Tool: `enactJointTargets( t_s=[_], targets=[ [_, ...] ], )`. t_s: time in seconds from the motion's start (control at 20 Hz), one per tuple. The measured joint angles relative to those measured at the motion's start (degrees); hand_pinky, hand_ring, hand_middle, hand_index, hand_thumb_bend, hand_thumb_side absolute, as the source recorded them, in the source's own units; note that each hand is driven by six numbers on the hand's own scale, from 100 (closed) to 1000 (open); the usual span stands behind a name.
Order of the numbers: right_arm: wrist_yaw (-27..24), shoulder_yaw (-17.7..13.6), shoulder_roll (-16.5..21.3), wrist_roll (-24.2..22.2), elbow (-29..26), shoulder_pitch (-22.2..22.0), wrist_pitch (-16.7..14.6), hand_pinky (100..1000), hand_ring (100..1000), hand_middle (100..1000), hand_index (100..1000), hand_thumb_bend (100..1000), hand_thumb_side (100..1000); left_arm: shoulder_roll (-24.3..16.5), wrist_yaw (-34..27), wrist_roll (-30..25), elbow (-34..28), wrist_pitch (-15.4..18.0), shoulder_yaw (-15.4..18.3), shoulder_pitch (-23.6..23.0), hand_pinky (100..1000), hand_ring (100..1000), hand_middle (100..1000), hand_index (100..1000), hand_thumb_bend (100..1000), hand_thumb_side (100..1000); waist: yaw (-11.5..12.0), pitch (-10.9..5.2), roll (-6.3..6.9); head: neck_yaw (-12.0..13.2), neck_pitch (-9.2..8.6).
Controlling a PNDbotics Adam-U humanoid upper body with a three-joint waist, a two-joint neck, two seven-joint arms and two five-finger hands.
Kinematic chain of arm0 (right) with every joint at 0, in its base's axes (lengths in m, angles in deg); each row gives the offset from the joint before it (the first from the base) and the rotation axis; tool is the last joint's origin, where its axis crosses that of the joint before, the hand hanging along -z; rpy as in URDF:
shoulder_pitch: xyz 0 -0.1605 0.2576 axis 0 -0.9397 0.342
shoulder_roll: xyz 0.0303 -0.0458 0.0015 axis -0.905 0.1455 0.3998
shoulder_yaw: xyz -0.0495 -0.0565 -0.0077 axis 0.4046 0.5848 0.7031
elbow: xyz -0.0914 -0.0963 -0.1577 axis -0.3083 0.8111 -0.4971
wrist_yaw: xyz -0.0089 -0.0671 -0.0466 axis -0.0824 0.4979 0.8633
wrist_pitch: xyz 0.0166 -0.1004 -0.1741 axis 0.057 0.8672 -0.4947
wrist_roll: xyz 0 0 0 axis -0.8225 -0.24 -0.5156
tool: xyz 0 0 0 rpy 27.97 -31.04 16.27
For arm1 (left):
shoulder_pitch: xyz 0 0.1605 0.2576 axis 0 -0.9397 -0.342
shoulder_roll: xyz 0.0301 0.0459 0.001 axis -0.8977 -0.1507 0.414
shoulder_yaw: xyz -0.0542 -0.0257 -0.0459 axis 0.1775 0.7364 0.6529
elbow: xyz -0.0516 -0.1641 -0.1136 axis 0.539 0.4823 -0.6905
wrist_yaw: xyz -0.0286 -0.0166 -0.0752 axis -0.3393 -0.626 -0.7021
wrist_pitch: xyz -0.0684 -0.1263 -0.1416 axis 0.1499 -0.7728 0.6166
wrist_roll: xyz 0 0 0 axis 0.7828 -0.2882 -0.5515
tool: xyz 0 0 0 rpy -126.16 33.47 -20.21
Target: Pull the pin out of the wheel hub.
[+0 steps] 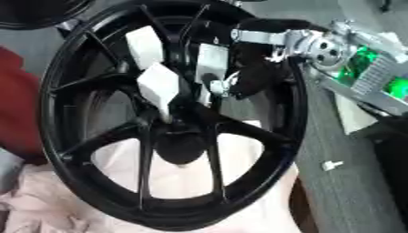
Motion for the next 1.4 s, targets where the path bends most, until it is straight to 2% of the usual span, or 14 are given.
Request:
enactJointTargets(
  t_s=[0.35, 0.6, 0.8, 0.95, 1.0, 1.15, 1.2, 1.25, 1.3, 1.35, 1.4],
  targets=[
    [-3.58, -2.05, 1.98, 4.65, -0.02, -2.47, -1.38, 891, 835, 393, 502, 100, 287, 0.01, -0.44, -0.25, 0.00, -0.39, 0.00, -0.01, 713, 617, 509, 710, 100, 809, 0.49, -0.28, -0.05, 0.00, 0.02],
    [-6.00, -5.28, 4.00, 8.09, -0.04, -6.07, -3.67, 894, 837, 391, 499, 100, 205, 0.02, -0.99, -0.28, 0.00, -0.63, 0.00, -0.01, 713, 618, 509, 710, 100, 805, 0.50, -0.90, -0.07, 0.03, 0.04],
    [-7.45, -10.34, 5.75, 11.52, -0.06, -10.88, -5.79, 897, 842, 390, 497, 100, 237, 0.07, -1.06, -0.13, 0.00, -0.65, 0.15, -0.12, 713, 619, 509, 710, 100, 800, -0.31, -0.90, -0.07, 0.79, 0.03],
    [-7.21, -14.79, 5.98, 14.31, -0.02, -15.24, -6.07, 896, 849, 390, 494, 100, 303, 0.30, -1.05, 0.43, 0.00, -0.30, 0.88, -0.60, 713, 619, 509, 710, 100, 799, -1.73, -0.90, -0.04, 2.23, 0.02],
    [-6.79, -16.23, 5.64, 15.20, -0.02, -16.60, -5.80, 894, 851, 388, 491, 100, 337, 0.48, -1.03, 0.68, 0.00, -0.17, 1.16, -0.71, 713, 620, 509, 710, 100, 801, -2.22, -0.90, -0.03, 2.73, 0.02],
    [-5.07, -20.37, 2.96, 17.72, 0.79, -20.53, -4.19, 890, 856, 389, 492, 100, 345, 0.61, -0.84, 1.45, 0.00, 0.19, 1.85, -1.12, 713, 620, 509, 710, 100, 794, -3.49, -0.90, 0.53, 4.16, 0.01],
    [-4.35, -21.85, 1.67, 18.62, 1.56, -21.90, -3.52, 890, 856, 394, 491, 100, 398, 0.61, -0.74, 1.69, 0.00, 0.35, 2.04, -1.18, 713, 621, 509, 710, 100, 792, -3.70, -0.90, 0.86, 4.49, 0.01],
    [-3.52, -23.39, 0.48, 19.51, 2.36, -23.09, -2.92, 892, 856, 395, 495, 100, 362, 0.61, -0.65, 1.90, -0.01, 0.53, 2.23, -1.29, 713, 621, 509, 710, 100, 791, -3.92, -0.90, 1.08, 4.80, 0.00],
    [-2.70, -24.64, -0.67, 20.33, 3.51, -24.60, -2.47, 891, 856, 402, 501, 100, 380, 0.62, -0.53, 2.10, -0.02, 0.69, 2.37, -1.47, 713, 621, 509, 711, 100, 794, -4.20, -0.90, 1.11, 5.01, 0.00],
    [-1.91, -25.92, -1.81, 21.14, 4.56, -26.06, -2.33, 887, 853, 407, 505, 100, 316, 0.62, -0.46, 2.31, -0.02, 0.83, 2.55, -1.57, 713, 621, 509, 711, 100, 800, -4.45, -0.90, 1.15, 5.23, -0.01],
    [-1.13, -27.23, -2.94, 21.97, 5.52, -27.38, -2.49, 886, 854, 405, 502, 100, 303, 0.62, -0.42, 2.48, -0.02, 0.92, 2.64, -1.65, 713, 621, 509, 711, 100, 800, -4.65, -0.90, 1.26, 5.37, -0.01]
  ],
)
